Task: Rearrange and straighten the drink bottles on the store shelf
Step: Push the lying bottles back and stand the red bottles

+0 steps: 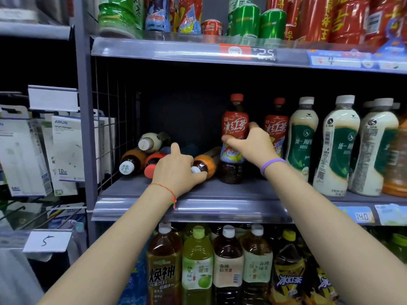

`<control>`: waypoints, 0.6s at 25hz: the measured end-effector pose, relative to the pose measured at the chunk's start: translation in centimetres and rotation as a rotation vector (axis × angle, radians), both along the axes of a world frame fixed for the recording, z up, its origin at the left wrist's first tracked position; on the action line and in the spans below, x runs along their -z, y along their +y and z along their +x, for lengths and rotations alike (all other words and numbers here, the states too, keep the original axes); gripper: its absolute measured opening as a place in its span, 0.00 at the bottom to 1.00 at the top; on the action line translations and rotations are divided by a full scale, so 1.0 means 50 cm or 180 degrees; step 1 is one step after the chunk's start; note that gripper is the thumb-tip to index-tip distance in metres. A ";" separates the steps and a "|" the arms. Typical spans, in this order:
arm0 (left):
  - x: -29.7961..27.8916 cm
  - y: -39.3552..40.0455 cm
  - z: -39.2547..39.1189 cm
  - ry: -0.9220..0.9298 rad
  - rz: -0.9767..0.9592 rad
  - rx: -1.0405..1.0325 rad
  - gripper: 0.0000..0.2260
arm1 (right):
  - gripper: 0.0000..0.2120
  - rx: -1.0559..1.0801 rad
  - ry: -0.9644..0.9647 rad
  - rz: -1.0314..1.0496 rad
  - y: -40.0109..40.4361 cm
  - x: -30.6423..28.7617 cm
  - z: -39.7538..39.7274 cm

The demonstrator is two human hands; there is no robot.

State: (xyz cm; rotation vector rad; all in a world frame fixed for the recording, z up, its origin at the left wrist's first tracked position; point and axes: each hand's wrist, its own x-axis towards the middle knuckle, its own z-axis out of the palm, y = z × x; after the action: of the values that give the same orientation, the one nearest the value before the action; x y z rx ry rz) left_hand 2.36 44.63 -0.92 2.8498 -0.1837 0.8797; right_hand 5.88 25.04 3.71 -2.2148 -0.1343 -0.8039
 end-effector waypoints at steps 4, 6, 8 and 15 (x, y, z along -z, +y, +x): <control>-0.003 -0.012 -0.003 0.0125 0.0064 -0.0140 0.23 | 0.28 0.0189 0.0690 -0.0726 -0.005 0.014 -0.017; -0.006 -0.015 -0.007 0.0130 0.0064 -0.0097 0.24 | 0.24 0.0663 0.0642 -0.1096 -0.004 0.011 -0.026; -0.005 -0.016 -0.014 0.0156 0.0022 -0.0012 0.25 | 0.17 0.1333 0.0399 -0.1850 0.004 0.011 -0.035; -0.001 -0.011 -0.034 0.0155 -0.0182 0.0192 0.27 | 0.31 -0.0155 -0.0253 -0.3374 0.045 0.073 -0.027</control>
State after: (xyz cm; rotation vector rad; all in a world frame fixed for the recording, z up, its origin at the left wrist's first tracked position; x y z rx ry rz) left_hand 0.65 44.06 -0.84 2.7940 -0.2336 0.7900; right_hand 4.54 27.30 0.05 -3.1245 -0.8057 -0.9064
